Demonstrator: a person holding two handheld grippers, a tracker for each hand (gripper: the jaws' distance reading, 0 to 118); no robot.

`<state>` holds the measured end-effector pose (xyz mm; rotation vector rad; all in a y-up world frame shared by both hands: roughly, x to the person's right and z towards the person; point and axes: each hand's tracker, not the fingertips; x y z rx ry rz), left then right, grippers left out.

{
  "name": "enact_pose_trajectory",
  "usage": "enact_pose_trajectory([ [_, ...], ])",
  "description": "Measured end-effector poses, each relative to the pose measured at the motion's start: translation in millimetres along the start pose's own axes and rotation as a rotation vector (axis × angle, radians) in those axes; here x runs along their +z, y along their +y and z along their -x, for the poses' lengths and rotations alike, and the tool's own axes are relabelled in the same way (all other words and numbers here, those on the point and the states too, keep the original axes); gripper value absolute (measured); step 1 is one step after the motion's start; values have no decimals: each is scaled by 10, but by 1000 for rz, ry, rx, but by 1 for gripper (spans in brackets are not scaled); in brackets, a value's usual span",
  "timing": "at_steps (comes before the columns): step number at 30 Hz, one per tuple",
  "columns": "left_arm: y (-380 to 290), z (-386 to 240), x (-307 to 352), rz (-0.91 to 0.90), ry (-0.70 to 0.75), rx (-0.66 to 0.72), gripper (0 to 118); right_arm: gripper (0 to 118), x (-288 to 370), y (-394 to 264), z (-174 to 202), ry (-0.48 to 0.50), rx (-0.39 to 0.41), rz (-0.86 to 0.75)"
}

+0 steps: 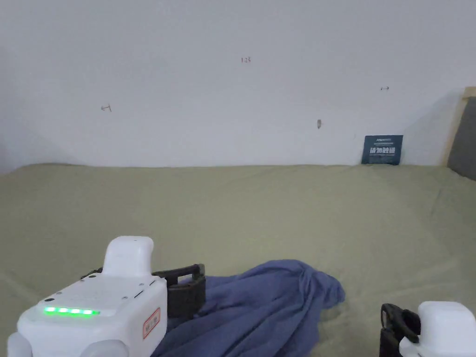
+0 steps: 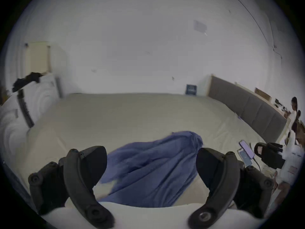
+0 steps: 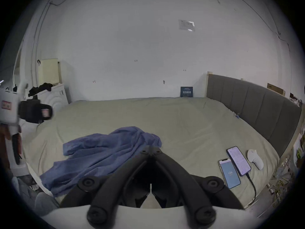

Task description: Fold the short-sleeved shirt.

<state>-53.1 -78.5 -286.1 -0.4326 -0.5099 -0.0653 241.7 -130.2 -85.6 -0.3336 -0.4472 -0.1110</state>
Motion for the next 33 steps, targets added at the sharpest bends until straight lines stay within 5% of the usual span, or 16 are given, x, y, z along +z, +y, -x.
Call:
enact_pose_trajectory([
  [2, -101, 148, 327, -67, 78, -8, 85, 2, 111, 9, 71, 12, 13, -22],
  [4, -176, 256, 604, -121, 144, -15, 13, 2, 223, 5, 130, 17, 24, -44],
  [5, -224, 303, 696, -143, 156, 2, 0, 2, 264, 3, 154, 18, 30, -54],
  [14, -450, 575, 910, -90, 189, 69, 0, 2, 354, 19, 265, 51, 44, -67],
  [26, -1096, 1329, -72, 453, 100, 106, 0, 2, 93, -161, 358, 83, 23, 18],
  [28, -1285, 1411, -302, 533, 118, 112, 23, 2, 24, -192, 374, 90, 12, 43],
  [29, -1357, 1436, -399, 577, 112, 101, 60, 2, -5, -211, 381, 91, 8, 54],
  [30, -1455, 1452, -520, 638, 112, 115, 112, 2, -34, -229, 389, 91, 5, 65],
  [33, -1641, 1415, -681, 675, 138, 107, 115, 2, -95, -278, 408, 92, 6, 88],
])
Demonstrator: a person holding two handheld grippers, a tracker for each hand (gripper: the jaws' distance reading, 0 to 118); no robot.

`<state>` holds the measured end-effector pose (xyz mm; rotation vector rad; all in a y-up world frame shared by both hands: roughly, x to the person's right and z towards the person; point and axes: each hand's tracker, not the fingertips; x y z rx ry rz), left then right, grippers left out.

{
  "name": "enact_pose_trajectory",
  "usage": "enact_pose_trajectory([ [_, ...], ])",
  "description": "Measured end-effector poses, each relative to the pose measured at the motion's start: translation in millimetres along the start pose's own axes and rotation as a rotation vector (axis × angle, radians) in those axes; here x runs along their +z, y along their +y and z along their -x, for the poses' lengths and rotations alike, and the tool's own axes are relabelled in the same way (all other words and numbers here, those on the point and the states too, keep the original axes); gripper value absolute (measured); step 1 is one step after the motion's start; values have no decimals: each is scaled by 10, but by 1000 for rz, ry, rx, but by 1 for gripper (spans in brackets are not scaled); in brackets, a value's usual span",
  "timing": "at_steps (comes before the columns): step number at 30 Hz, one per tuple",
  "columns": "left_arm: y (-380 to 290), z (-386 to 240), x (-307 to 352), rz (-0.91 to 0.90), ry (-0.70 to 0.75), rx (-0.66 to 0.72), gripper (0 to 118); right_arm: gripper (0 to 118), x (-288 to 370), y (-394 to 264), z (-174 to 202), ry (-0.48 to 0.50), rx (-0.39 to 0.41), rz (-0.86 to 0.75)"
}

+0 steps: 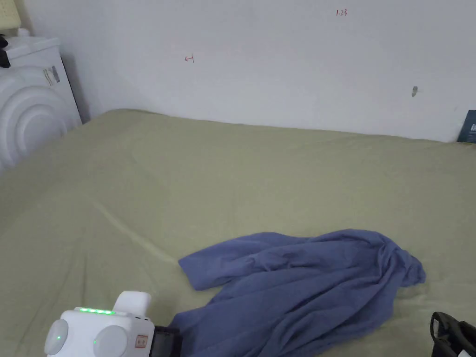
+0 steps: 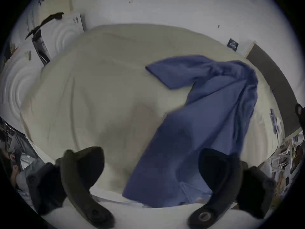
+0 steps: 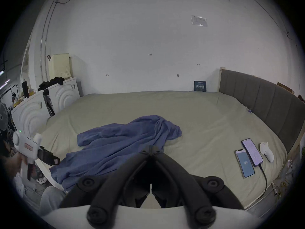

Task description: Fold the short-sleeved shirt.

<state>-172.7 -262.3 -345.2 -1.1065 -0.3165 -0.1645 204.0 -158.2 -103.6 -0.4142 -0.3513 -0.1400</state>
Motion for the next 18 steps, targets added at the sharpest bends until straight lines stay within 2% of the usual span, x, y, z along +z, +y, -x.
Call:
enact_pose_trajectory([
  [5, 81, -68, -376, 50, 46, -18, 113, 2, -95, -34, -6, 2, 2, 37],
  [6, 82, -109, -316, 35, 65, -13, 108, 2, -111, -37, -8, 2, 6, 45],
  [7, 66, -121, -248, 33, 61, -25, 96, 2, -127, -44, -15, 0, 11, 49],
  [8, 68, -147, -182, 21, 44, -41, 79, 2, -147, -51, -24, -1, 13, 55],
  [10, 59, -180, -71, -20, 10, -50, 0, 2, -223, -45, -82, -3, 10, 77],
  [11, 64, -127, -46, -36, -31, -36, 0, 2, -271, -34, -118, -9, 1, 86],
  [12, 60, -92, -71, -36, -13, -14, 0, 2, -348, -11, -170, -18, -5, 102],
  [14, 69, -60, -135, -30, 0, -62, 0, 2, -519, 59, -275, -77, 2, 144],
  [18, 68, -29, -151, -39, -22, -35, 0, 2, -1041, 289, -598, -95, -8, 181],
])
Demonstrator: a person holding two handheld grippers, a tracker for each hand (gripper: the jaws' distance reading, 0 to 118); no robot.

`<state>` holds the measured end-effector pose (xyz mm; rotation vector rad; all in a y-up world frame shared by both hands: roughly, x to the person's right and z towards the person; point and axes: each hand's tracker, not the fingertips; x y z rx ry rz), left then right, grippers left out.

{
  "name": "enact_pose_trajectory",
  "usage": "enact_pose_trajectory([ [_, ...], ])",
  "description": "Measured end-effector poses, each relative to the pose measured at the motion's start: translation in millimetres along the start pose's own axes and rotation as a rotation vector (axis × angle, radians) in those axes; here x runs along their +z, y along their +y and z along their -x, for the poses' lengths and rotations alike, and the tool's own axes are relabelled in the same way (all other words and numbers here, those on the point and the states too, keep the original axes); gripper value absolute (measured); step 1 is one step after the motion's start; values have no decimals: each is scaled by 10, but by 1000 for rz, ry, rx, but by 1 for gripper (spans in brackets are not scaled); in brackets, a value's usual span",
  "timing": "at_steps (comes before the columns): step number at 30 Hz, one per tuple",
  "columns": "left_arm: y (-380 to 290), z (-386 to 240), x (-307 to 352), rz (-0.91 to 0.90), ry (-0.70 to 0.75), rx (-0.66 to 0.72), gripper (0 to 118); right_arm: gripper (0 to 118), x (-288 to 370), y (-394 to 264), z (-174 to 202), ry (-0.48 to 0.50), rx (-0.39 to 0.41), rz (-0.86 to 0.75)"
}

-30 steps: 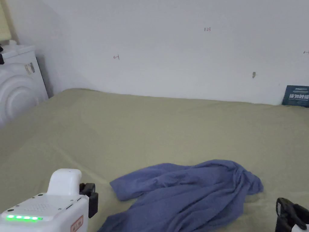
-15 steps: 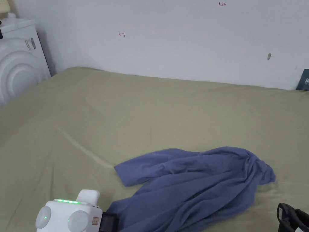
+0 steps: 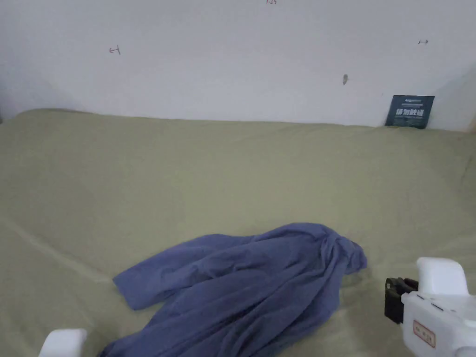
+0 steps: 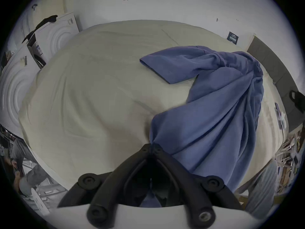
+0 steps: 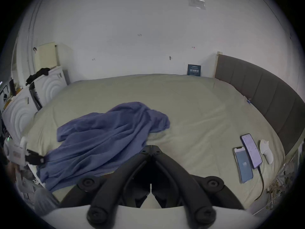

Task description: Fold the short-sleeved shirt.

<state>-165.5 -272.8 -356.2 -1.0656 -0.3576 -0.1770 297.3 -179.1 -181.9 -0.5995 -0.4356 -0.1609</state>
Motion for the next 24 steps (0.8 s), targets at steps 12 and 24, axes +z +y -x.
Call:
enact_pose_trajectory([
  [12, 6, 14, -23, 7, -10, 11, 0, 70, -1974, 686, -341, 88, 62, 288],
  [24, 15, -57, -59, 16, 17, -28, 0, 24, -2371, 504, -138, 49, 197, 386],
])
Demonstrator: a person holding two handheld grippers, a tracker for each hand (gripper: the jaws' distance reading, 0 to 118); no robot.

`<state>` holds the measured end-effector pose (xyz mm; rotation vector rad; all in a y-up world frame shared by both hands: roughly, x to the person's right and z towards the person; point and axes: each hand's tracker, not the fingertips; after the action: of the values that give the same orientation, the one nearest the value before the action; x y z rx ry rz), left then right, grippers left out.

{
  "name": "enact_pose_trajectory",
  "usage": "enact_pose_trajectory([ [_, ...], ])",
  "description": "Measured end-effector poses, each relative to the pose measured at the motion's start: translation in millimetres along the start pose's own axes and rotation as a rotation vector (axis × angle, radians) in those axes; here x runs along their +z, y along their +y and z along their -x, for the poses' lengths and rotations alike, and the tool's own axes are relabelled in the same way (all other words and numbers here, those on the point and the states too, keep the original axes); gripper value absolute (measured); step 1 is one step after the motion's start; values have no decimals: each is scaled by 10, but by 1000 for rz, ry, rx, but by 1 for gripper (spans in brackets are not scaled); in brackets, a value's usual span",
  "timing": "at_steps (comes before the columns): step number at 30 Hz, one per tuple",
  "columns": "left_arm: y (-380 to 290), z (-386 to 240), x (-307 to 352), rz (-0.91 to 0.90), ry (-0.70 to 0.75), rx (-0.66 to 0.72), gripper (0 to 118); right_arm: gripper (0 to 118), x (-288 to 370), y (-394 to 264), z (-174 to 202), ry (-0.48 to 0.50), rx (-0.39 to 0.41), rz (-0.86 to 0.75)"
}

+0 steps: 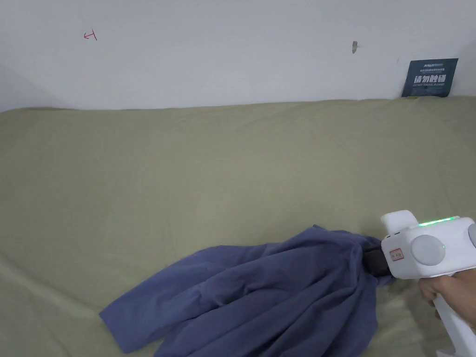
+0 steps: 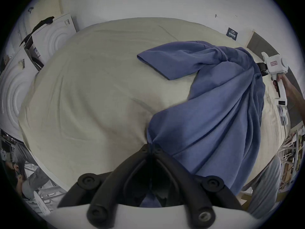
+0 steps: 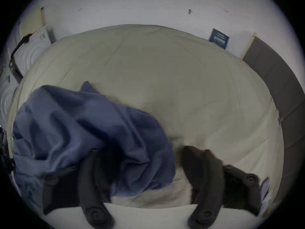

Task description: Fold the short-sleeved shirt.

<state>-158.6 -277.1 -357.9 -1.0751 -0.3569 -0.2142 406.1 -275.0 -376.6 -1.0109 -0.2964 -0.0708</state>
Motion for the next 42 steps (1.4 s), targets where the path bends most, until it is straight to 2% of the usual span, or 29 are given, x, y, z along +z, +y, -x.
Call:
enact_pose_trajectory([
  [1, -1, -3, 23, -3, 1, 2, 0, 8, 66, 1, -4, 13, -3, 0],
  [4, 40, 16, 108, 1, -10, 4, 0, 8, 330, -43, -33, 44, -52, -33],
  [11, 260, 172, 696, -127, -53, 50, 0, 8, 1475, -77, -323, 47, -74, -205],
  [14, 500, 311, 1055, -217, -57, 90, 0, 8, 2001, -87, -448, 46, -71, -260],
  [17, 829, 372, 1383, -303, 55, 30, 0, 8, 2478, -117, -589, 11, -74, -339],
  [20, 1168, 438, 1702, -365, 48, 40, 0, 8, 2922, -143, -760, 6, -108, -390],
  [25, 1707, 306, 2182, -457, 56, 24, 0, 8, 3550, -161, -893, -27, -94, -468],
  [33, 2458, -91, 2618, -576, 88, -2, 0, 8, 4025, 227, -1019, -111, -99, -561],
  [42, 3441, -384, 2603, -604, 105, -19, 0, 8, 3943, 1106, -1256, -220, -121, -594],
])
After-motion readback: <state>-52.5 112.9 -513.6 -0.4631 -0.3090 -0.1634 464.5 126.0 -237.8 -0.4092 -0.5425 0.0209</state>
